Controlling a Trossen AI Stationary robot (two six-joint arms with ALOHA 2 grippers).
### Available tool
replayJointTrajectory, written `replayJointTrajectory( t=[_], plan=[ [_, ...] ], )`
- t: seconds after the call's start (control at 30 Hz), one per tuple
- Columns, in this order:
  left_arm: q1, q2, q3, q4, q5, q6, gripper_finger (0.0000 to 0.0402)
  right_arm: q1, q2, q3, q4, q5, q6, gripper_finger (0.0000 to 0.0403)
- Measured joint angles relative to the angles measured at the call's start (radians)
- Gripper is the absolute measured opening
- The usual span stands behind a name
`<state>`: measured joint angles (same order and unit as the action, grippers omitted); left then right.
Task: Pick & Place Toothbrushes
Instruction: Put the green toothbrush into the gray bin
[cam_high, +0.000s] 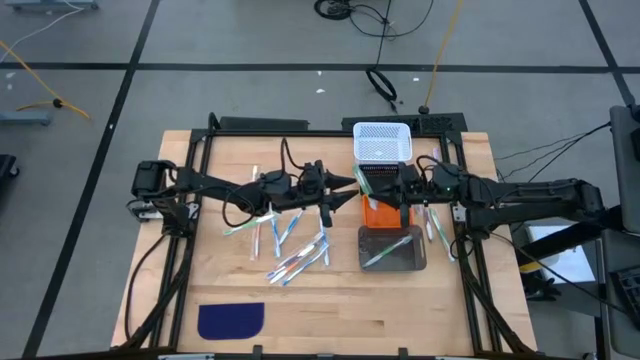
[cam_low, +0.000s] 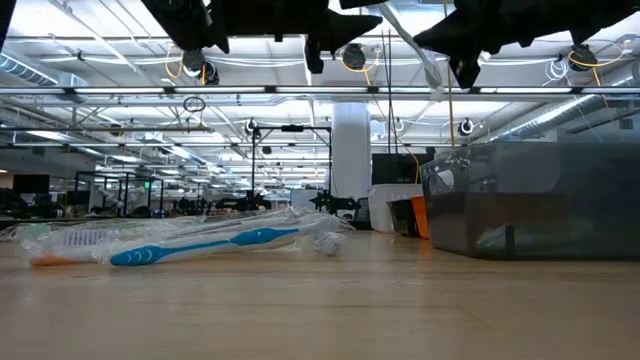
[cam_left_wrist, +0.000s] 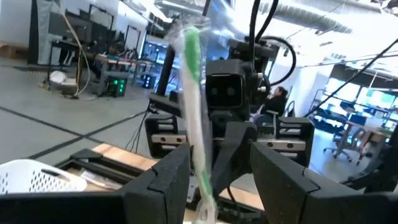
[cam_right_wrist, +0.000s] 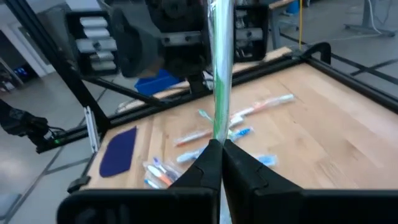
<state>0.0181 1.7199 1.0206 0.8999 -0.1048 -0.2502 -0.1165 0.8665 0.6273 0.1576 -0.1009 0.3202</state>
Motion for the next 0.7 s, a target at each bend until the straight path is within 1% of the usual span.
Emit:
replayJointTrajectory(
  t=[0.13,0.27,0.4,0.6,0.7],
  plan=[
    [0.000,-0.002,0.000,0.028,-0.011,0.001,0.0170,0.001,0.006,0.000,0.013,0.001,0.000,0.0000],
    [0.000,-0.002,0.000,0.033,-0.056,0.006,0.0170,0.001,0.026,0.000,0.032,0.002,0.000,0.0000],
    [0.003,-0.001,0.000,0.034,-0.062,0.008,0.0170,0.001,0.051,0.000,0.063,0.000,0.000,0.0000],
    [0.003,0.054,0.004,0.049,-0.064,0.000,0.0170,0.001,0.066,0.000,0.083,-0.004,0.000,0.0000],
    [0.003,0.099,0.036,0.044,-0.061,-0.025,0.0170,0.001,0.066,0.000,0.077,-0.004,-0.001,0.0000]
  ],
)
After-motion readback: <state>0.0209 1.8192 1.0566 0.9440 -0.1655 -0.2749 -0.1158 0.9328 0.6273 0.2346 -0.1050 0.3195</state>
